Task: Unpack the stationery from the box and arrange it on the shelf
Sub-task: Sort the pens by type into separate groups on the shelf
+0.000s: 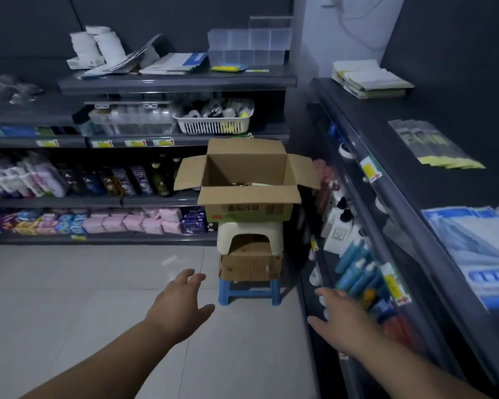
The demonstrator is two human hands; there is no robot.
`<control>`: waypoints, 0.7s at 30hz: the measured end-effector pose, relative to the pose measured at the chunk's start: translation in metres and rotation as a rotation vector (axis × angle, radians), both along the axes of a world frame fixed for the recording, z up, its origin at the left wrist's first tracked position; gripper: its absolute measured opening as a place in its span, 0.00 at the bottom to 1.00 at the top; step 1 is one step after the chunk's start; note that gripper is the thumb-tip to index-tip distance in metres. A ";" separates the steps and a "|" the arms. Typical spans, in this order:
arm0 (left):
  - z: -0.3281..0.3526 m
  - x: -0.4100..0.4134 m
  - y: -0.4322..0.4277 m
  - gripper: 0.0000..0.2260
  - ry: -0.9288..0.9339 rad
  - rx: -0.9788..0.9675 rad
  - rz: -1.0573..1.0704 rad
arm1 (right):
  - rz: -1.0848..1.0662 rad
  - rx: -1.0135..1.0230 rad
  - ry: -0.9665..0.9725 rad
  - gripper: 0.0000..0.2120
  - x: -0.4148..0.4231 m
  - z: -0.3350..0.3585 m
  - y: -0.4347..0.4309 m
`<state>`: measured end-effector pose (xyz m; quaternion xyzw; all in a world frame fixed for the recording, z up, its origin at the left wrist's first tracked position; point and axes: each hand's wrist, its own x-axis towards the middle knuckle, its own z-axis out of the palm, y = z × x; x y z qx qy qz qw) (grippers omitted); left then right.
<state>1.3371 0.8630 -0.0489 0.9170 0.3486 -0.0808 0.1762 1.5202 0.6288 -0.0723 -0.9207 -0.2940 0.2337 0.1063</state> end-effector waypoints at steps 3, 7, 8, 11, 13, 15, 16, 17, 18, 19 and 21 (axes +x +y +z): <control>-0.003 0.038 0.018 0.30 -0.006 -0.005 0.024 | 0.013 0.013 0.011 0.29 0.047 0.002 0.024; -0.010 0.080 0.051 0.30 0.004 -0.020 0.034 | 0.023 0.019 0.028 0.28 0.091 -0.002 0.057; -0.012 0.091 0.062 0.30 0.000 -0.021 0.032 | 0.016 0.022 0.034 0.28 0.101 -0.003 0.067; -0.013 0.131 0.102 0.29 -0.070 -0.019 0.006 | -0.021 0.075 0.025 0.28 0.134 0.002 0.104; -0.011 0.162 0.133 0.27 -0.151 -0.026 -0.018 | -0.052 0.124 -0.021 0.26 0.159 0.009 0.135; -0.007 0.195 0.168 0.26 -0.235 -0.031 -0.038 | -0.083 0.169 -0.096 0.24 0.182 0.018 0.169; -0.005 0.211 0.187 0.25 -0.269 -0.034 -0.044 | -0.103 0.192 -0.114 0.24 0.194 0.022 0.187; -0.005 0.225 0.208 0.25 -0.293 -0.035 -0.049 | -0.122 0.213 -0.112 0.23 0.205 0.026 0.206; -0.005 0.236 0.227 0.25 -0.301 -0.036 -0.054 | -0.139 0.226 -0.099 0.23 0.215 0.029 0.225; -0.005 0.246 0.244 0.25 -0.297 -0.041 -0.057 | -0.153 0.225 -0.089 0.23 0.223 0.033 0.243; -0.009 0.265 0.277 0.25 -0.271 -0.044 -0.071 | -0.149 0.202 -0.095 0.23 0.240 0.032 0.276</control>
